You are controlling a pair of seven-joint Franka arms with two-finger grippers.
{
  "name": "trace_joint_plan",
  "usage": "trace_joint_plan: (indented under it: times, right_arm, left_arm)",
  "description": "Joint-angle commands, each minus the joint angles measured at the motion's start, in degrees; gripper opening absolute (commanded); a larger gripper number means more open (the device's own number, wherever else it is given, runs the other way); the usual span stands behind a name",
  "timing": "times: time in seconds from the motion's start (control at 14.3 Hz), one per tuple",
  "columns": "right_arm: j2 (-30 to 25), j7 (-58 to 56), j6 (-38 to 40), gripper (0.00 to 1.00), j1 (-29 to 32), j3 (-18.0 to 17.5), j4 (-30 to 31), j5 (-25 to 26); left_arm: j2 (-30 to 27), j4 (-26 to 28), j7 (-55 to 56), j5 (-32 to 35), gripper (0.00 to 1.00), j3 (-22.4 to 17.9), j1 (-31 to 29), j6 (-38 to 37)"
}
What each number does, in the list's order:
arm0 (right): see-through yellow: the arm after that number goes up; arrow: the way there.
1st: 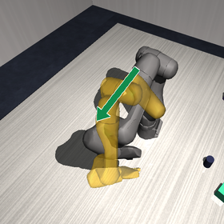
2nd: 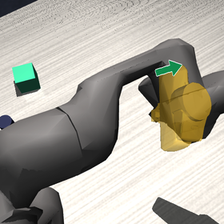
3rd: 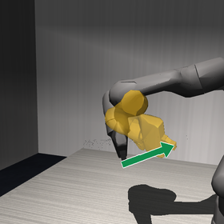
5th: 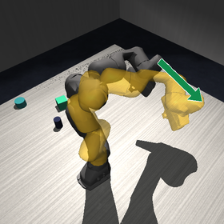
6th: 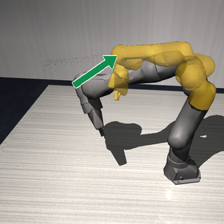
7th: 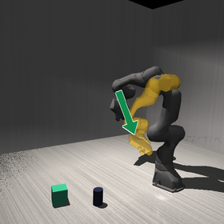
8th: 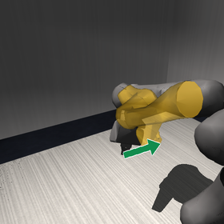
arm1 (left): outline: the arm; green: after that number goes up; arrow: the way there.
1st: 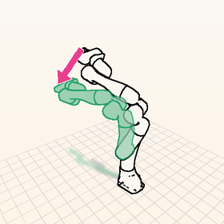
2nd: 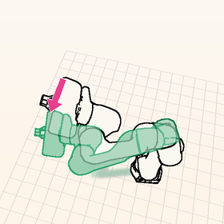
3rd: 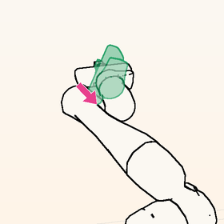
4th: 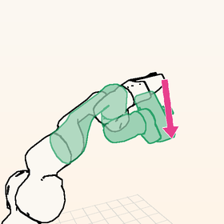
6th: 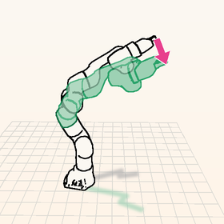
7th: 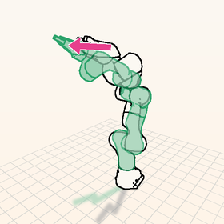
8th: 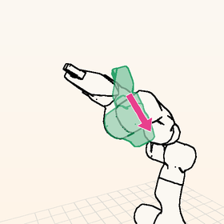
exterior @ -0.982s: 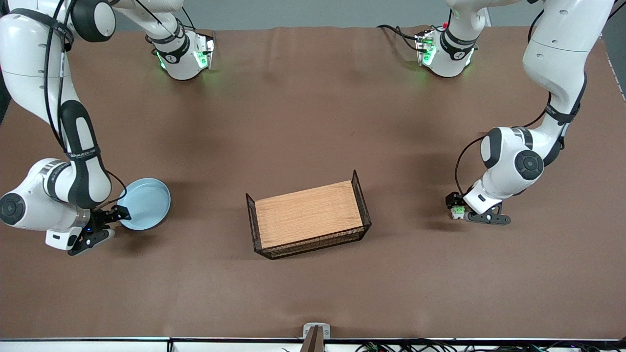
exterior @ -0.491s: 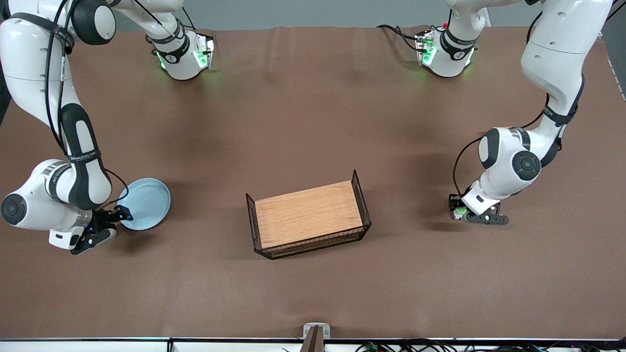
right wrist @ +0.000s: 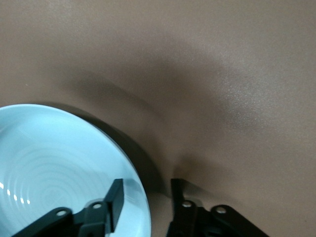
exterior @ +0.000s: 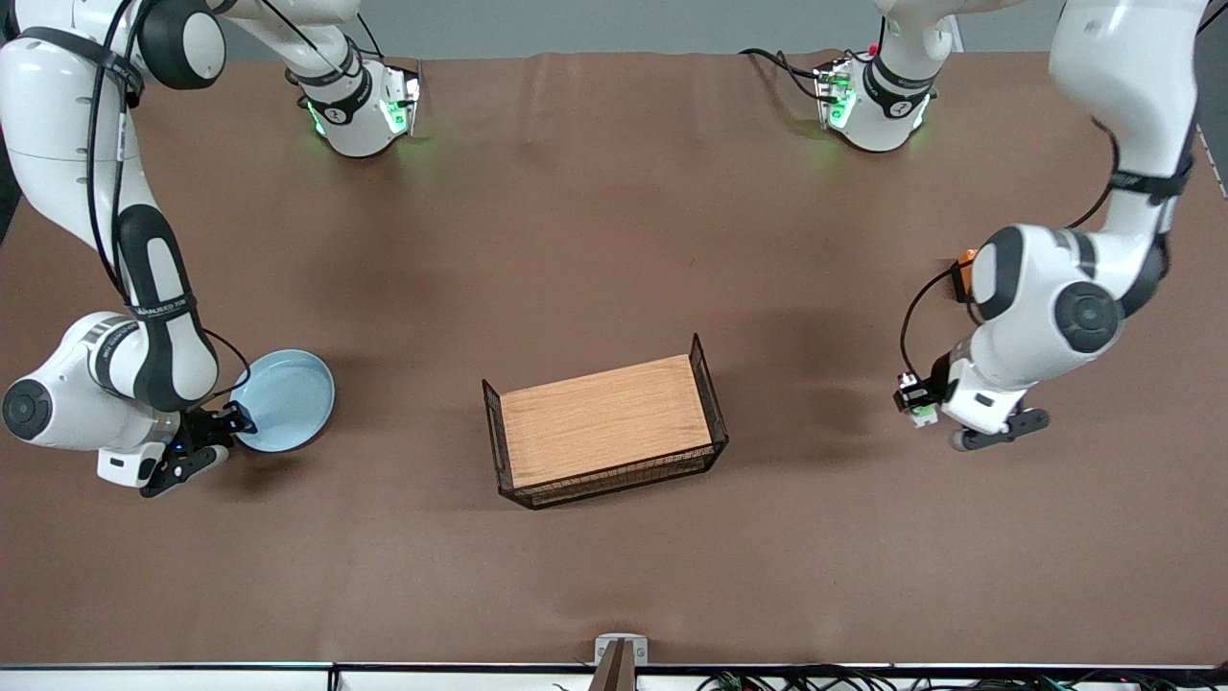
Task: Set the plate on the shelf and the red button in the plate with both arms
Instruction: 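Lift the plate with the right gripper while the left gripper lifts the button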
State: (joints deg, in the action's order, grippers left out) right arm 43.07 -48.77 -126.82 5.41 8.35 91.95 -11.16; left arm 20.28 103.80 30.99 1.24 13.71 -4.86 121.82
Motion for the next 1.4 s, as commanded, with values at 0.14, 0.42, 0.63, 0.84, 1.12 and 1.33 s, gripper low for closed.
trace_joint_plan:
  times: [0.14,0.42,0.63,0.84,1.12,1.33]
  right_arm:
    - [-0.53,-1.59,1.67,0.22,1.00,-0.79,-0.63,-1.58]
    - [-0.53,-8.17,1.67,0.15,4.50,-3.24,-0.80,-1.58]
    - [-0.62,-7.75,1.84,0.04,5.75,-4.83,-1.59,-1.58]
    - [-0.88,-3.46,8.75,0.00,5.57,-4.92,-4.39,-1.58]
    - [-1.32,-1.77,18.80,0.00,5.57,-4.92,-9.41,-1.58]
    - [-2.81,-0.01,23.53,0.00,5.31,-4.92,-10.81,-1.58]
  left_arm:
    - [1.52,-20.01,23.12,-2.11,0.00,4.22,0.99,-21.16]
    - [1.43,-25.30,33.85,-8.09,0.00,4.49,1.00,-26.36]
    - [1.61,-26.45,40.35,-9.50,0.00,4.49,1.08,-26.54]
    - [3.27,-28.46,46.07,-9.59,0.00,4.49,3.10,-26.54]
    - [3.28,-29.18,47.41,-9.85,0.00,4.14,3.01,-26.54]
    - [3.37,-29.18,47.76,-9.85,0.00,4.22,3.10,-26.46]
